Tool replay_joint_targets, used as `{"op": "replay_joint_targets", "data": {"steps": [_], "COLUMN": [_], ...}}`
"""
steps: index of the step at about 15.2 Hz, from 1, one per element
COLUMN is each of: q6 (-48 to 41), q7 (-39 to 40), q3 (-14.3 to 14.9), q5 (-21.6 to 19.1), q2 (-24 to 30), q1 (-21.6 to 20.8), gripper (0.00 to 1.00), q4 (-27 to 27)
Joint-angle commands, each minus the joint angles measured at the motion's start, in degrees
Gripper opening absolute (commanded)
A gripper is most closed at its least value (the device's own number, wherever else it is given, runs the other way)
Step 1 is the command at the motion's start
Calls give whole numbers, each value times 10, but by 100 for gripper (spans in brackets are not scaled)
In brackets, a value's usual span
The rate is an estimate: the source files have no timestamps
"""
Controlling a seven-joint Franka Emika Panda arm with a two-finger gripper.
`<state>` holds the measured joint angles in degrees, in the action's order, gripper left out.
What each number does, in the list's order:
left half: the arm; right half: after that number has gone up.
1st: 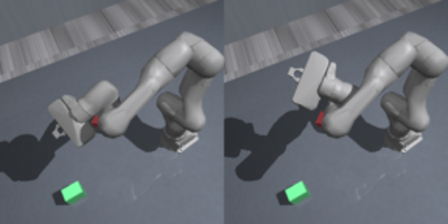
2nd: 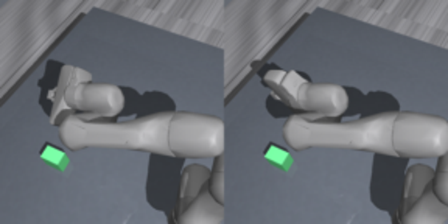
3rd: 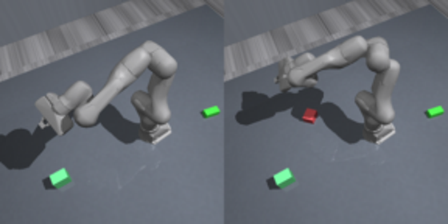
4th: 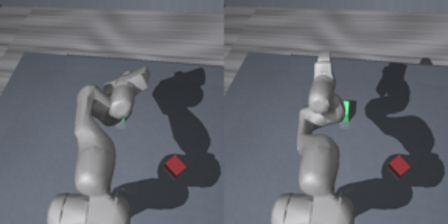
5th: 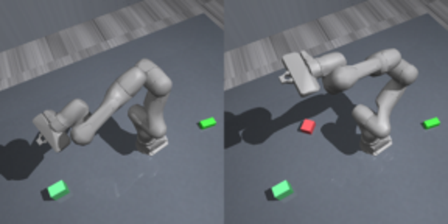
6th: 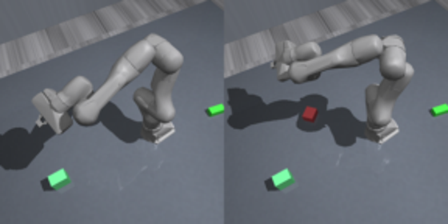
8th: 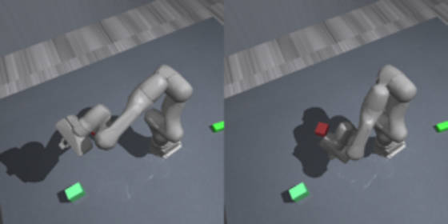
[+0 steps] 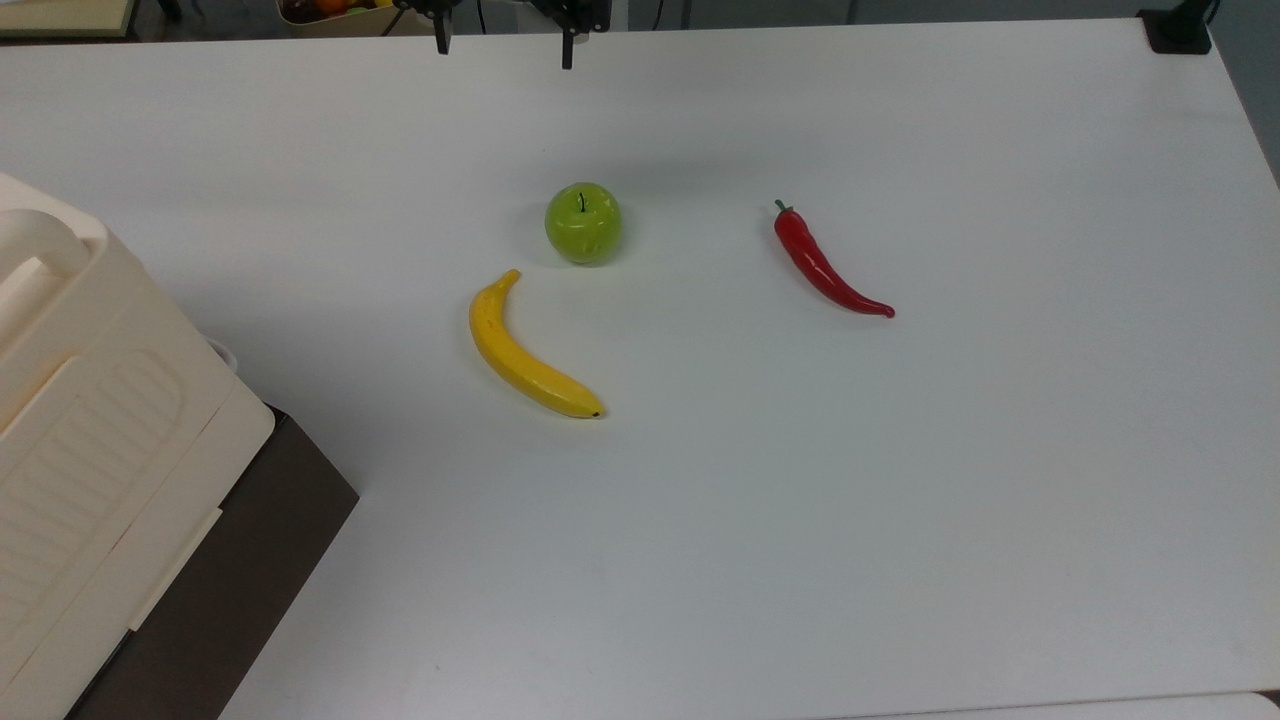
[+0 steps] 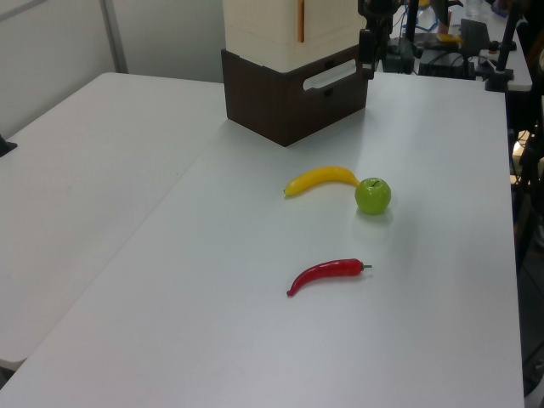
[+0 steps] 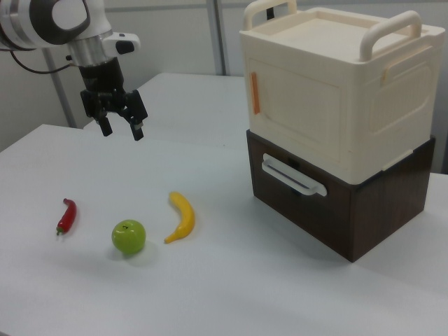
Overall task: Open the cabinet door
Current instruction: 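Move the open gripper toward the cream cabinet's door handle edge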
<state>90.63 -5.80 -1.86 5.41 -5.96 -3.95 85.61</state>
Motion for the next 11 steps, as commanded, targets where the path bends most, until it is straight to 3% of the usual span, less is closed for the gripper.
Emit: {"op": "replay_joint_targets", "data": {"steps": [1, 9, 10, 11], "q6": [12, 19, 20, 20], "q7": [3, 3, 3, 3], "q3": [10, 10, 10, 9], "q5": [-2, -1, -1, -1], "q2": [8, 4, 2, 2], "q1": [-7, -5, -5, -5], "gripper": [100, 99, 82, 56], "q4": [29, 28, 28, 28]}}
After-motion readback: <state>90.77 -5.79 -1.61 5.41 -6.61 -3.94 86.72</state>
